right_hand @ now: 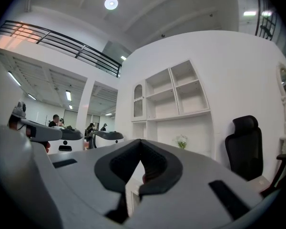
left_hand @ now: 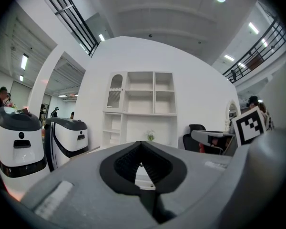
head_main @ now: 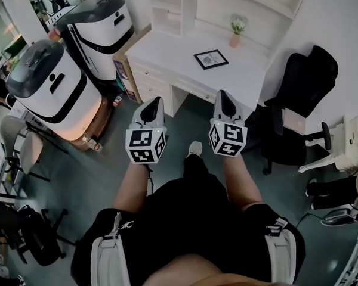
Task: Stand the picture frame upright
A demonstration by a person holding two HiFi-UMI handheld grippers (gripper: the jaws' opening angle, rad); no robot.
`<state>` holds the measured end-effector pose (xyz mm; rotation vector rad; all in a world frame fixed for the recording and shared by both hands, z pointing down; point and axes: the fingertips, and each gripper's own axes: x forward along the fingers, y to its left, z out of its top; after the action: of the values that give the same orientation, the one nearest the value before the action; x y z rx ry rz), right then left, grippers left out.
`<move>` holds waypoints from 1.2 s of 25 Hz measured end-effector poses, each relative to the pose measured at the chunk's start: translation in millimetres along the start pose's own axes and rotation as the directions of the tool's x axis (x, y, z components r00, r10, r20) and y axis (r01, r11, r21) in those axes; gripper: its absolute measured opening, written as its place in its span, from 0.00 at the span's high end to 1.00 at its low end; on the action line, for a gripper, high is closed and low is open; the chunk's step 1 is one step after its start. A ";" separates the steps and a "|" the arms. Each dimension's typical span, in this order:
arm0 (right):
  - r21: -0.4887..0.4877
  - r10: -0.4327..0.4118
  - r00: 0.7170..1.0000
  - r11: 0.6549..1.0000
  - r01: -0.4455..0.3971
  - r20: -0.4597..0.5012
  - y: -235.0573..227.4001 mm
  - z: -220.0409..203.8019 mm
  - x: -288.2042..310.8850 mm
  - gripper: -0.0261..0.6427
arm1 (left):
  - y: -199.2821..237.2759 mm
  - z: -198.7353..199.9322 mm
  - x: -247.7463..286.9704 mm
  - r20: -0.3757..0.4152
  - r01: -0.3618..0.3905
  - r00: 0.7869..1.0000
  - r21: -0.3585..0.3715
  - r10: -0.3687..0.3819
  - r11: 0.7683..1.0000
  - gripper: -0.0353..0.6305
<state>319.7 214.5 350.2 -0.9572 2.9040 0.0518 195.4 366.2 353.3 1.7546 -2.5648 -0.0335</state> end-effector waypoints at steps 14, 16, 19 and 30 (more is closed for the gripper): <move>0.039 0.001 0.999 0.999 0.001 -0.051 -37.0 -43.6 162.5 0.96 | 53.6 -12.3 153.3 -0.042 -0.015 0.999 0.030 0.016 0.999 0.93; 0.026 -0.004 0.998 1.000 0.006 -0.057 -48.4 -46.7 194.8 0.96 | 59.4 -10.0 187.6 -0.045 -0.010 0.999 0.030 0.012 0.999 0.93; -0.005 -0.013 0.998 1.000 0.013 -0.065 -67.1 -47.2 243.8 0.96 | 67.9 -4.1 243.7 -0.052 0.005 0.999 0.005 -0.005 1.000 0.93; -0.008 -0.059 0.991 0.998 0.058 -0.117 -144.9 -54.8 374.3 0.96 | 76.7 13.1 409.9 -0.034 0.056 0.998 -0.044 -0.058 0.997 0.93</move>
<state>102.4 -126.7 370.3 -1.0805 2.9800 -0.0007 -24.9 11.9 349.6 1.7961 -2.4706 -0.0576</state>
